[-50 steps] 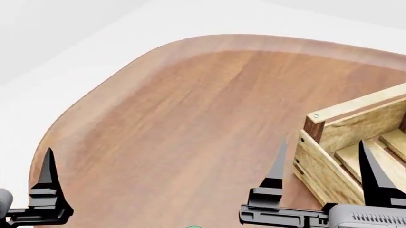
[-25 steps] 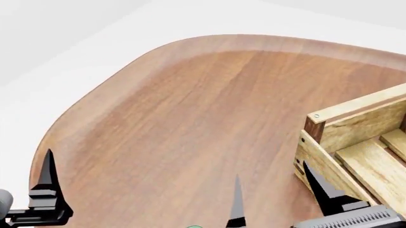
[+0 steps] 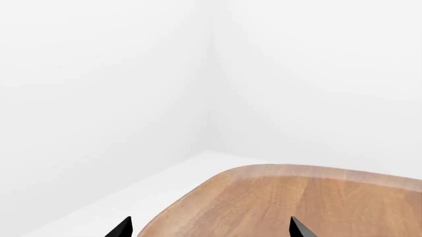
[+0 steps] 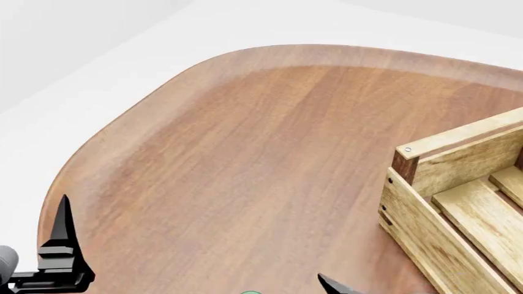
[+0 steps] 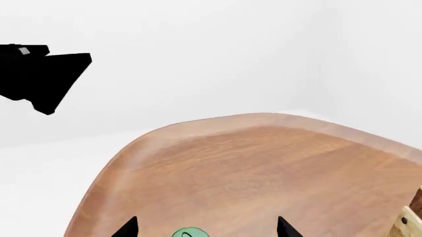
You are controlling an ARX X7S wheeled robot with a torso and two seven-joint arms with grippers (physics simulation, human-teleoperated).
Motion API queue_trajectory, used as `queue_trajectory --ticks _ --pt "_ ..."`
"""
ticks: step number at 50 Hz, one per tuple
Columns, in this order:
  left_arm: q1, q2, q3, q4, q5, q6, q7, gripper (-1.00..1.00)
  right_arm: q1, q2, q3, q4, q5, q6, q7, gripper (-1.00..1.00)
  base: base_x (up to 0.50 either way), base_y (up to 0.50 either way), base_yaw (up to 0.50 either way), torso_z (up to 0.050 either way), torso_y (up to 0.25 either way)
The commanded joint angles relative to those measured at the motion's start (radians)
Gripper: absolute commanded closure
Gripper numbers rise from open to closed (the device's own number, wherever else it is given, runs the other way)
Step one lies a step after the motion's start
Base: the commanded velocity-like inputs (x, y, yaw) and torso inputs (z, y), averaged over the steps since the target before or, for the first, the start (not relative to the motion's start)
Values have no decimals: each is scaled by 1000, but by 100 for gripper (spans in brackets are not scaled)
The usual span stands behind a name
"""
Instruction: Pick up the salad dressing and put it in the tray.
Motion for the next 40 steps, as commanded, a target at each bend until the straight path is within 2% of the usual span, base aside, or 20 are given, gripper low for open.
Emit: queue_trajectory --ticks 1,16,24,40 --pt "0 -4 4 -1 -3 2 -5 -100 -12 29 -21 -8 19 11 -36 -100 0 0 0 0 0" --pt "-3 -11 10 -1 -5 1 -10 -100 7 11 -77 72 -56 -8 -29 -100 0 0 0 0 0" --pt "-6 -14 15 -1 -5 1 -13 -100 25 -19 -113 186 -112 -70 -41 -100 0 0 0 0 0" --pt "-2 -18 18 -8 -9 11 -17 -100 87 -58 -190 296 -114 -60 -95 -100 0 0 0 0 0"
